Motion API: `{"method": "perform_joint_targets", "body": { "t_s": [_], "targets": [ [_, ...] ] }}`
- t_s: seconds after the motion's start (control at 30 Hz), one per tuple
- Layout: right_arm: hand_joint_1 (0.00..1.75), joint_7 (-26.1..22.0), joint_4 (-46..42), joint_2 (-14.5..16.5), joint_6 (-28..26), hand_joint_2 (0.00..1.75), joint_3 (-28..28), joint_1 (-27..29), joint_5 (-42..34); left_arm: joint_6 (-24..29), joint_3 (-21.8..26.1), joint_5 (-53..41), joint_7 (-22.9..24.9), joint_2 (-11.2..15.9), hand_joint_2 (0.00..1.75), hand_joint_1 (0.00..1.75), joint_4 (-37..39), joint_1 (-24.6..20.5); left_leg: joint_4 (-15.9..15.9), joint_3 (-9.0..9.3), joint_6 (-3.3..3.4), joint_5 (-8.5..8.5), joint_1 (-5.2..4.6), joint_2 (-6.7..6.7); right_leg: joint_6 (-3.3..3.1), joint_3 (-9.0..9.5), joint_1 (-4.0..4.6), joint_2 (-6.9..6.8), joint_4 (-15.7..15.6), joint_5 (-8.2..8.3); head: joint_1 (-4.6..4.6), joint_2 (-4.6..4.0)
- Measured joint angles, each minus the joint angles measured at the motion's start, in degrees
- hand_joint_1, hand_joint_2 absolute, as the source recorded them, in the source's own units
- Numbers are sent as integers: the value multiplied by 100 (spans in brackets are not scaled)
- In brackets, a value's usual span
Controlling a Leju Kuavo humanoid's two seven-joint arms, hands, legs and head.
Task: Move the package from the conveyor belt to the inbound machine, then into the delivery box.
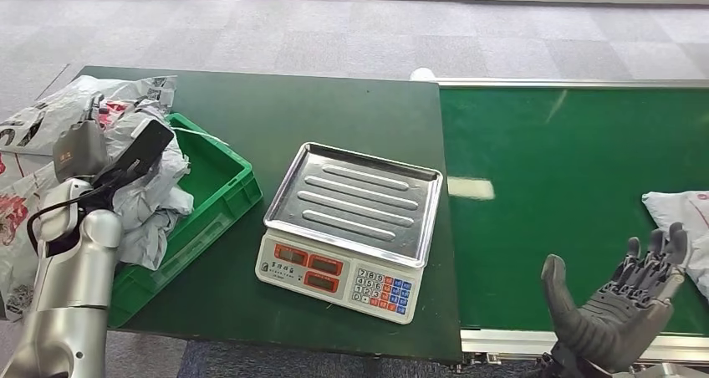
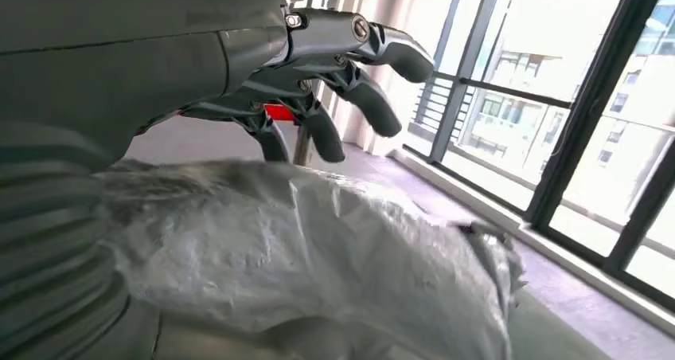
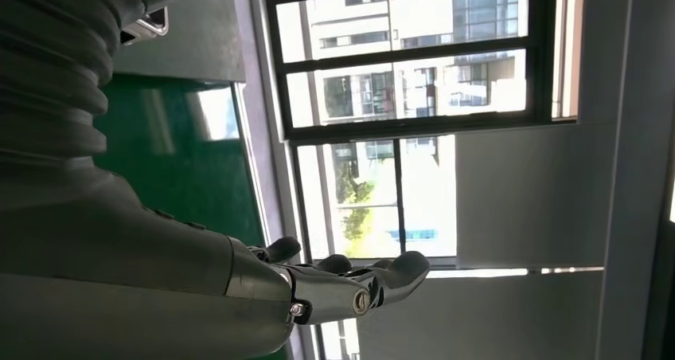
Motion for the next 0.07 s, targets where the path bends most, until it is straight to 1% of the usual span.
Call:
{"method": "perform_joint_targets", "body": {
  "t_s": [0.07],
  "targets": [
    [0,16,25,-18,11,175,45,1,-1,22,4,232,-94,-67,175,0,-314,120,0,-1,1,-2,0,0,0,-2,-1,1,0,0,0,0]
  ]
}}
